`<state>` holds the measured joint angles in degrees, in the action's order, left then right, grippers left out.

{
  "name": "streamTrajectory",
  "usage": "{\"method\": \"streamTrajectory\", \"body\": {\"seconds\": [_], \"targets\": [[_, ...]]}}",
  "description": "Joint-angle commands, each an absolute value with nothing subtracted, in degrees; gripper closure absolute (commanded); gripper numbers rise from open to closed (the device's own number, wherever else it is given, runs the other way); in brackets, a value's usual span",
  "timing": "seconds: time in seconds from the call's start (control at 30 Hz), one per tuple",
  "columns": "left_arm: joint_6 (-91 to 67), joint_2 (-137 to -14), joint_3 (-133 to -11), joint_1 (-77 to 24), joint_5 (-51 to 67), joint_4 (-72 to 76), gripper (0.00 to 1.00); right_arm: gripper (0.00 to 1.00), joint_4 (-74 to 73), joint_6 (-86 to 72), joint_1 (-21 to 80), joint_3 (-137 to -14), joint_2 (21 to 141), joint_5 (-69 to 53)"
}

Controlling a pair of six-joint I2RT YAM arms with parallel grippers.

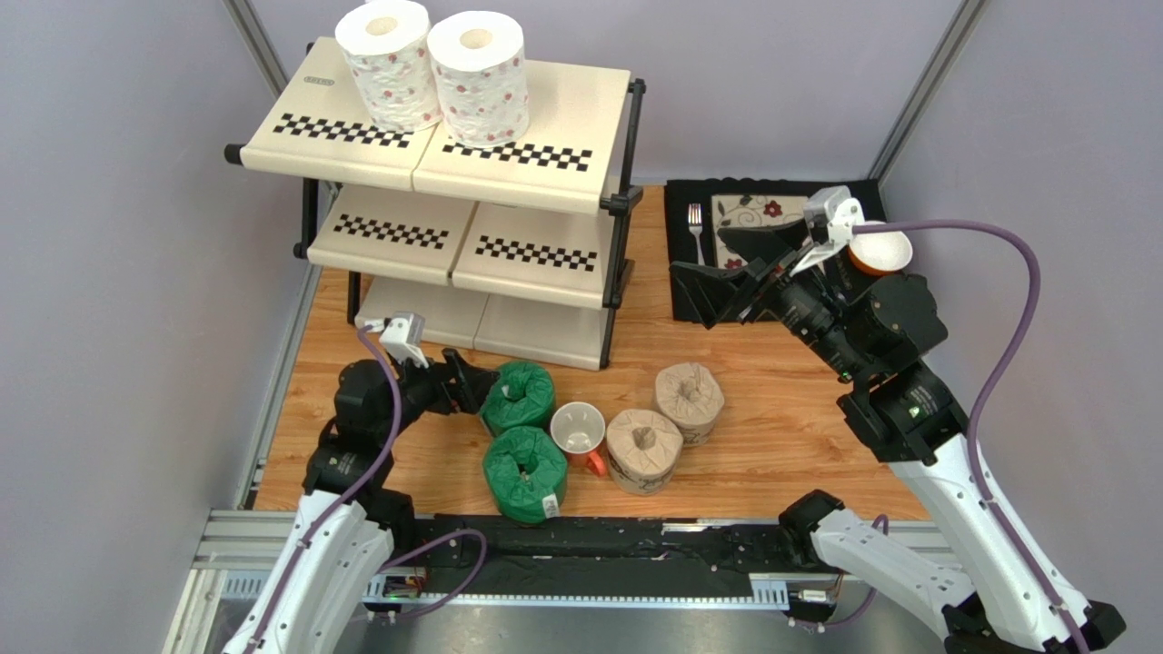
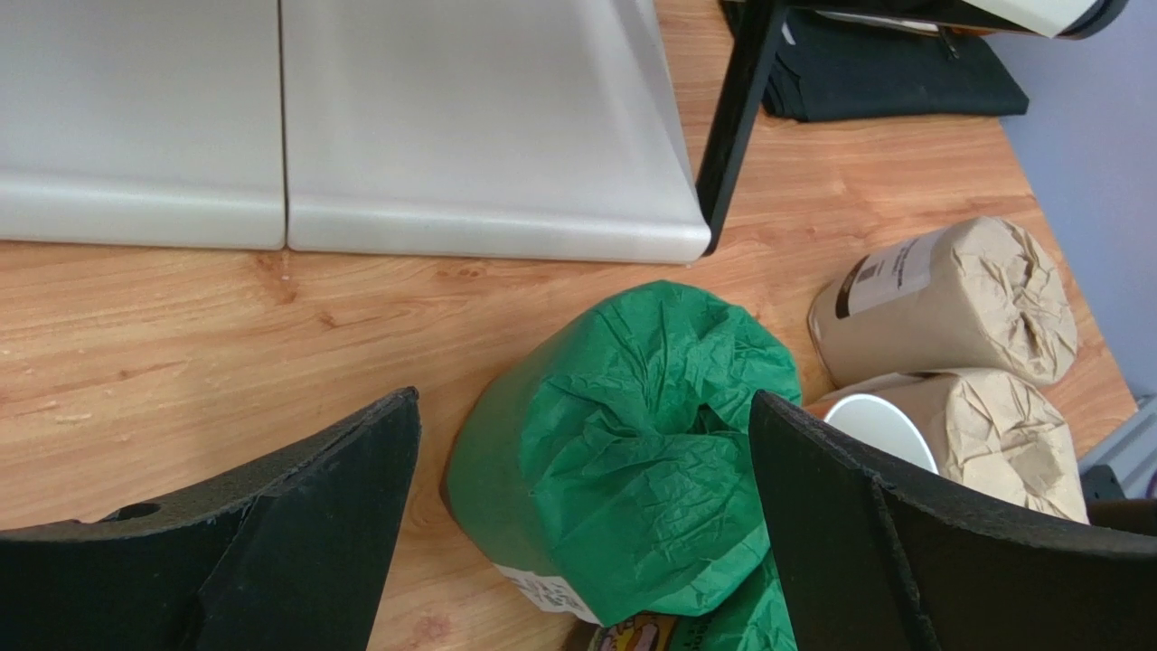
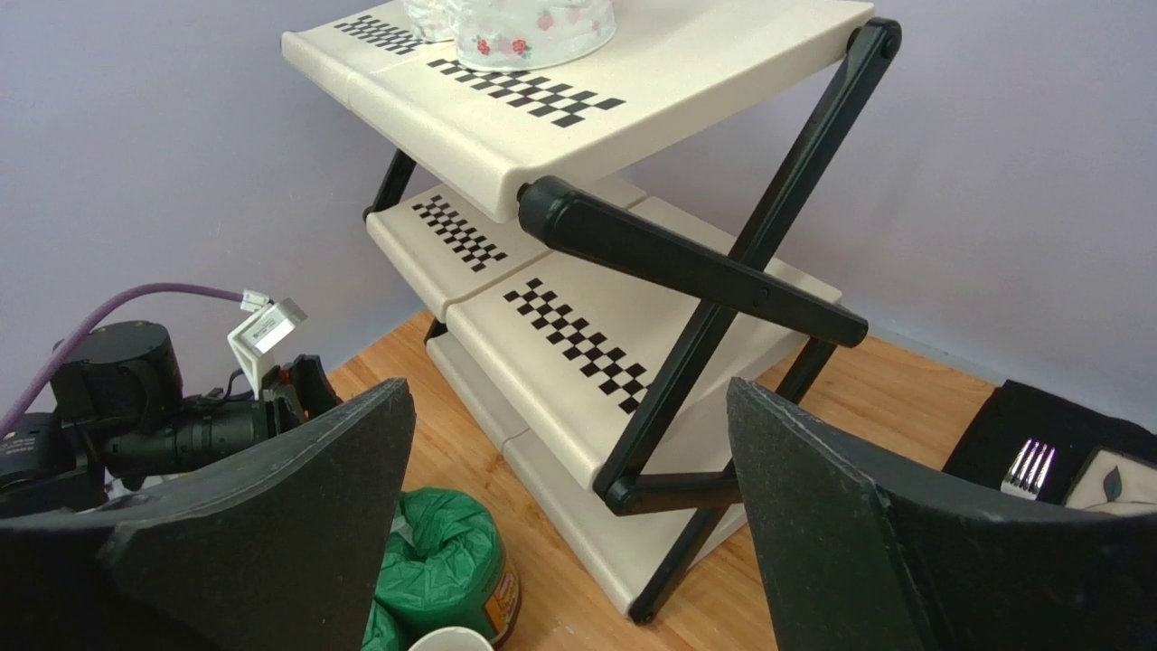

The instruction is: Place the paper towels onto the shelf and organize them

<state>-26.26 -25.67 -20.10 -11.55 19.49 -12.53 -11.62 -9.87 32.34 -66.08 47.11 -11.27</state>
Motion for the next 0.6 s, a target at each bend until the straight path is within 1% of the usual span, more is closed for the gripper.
{"method": "streamTrajectory", "body": {"seconds": [0.0, 0.23, 0.4, 0.57], "targets": [[-25.7, -27.6, -20.7, -11.7, 18.5, -9.2, 0.01, 0.1, -11.7, -11.3, 32.6, -64.6, 45.0, -10.0], [-26.5, -28.2, -16.1, -11.8, 20.0, -6.7, 0.01, 0.1, -13.9, -9.4, 32.6, -64.2, 43.1, -9.0], [-28.6, -26.4, -12.7, -13.2, 21.4, -5.6, 0.01, 0.1, -13.9, -9.3, 32.6, -63.6, 42.9, -8.5], [-29.2, -25.6, -9.8, -15.4, 19.3, -4.8, 0.01, 0.1, -13.2, -10.0, 32.6, -63.2, 43.5, -9.1]]}}
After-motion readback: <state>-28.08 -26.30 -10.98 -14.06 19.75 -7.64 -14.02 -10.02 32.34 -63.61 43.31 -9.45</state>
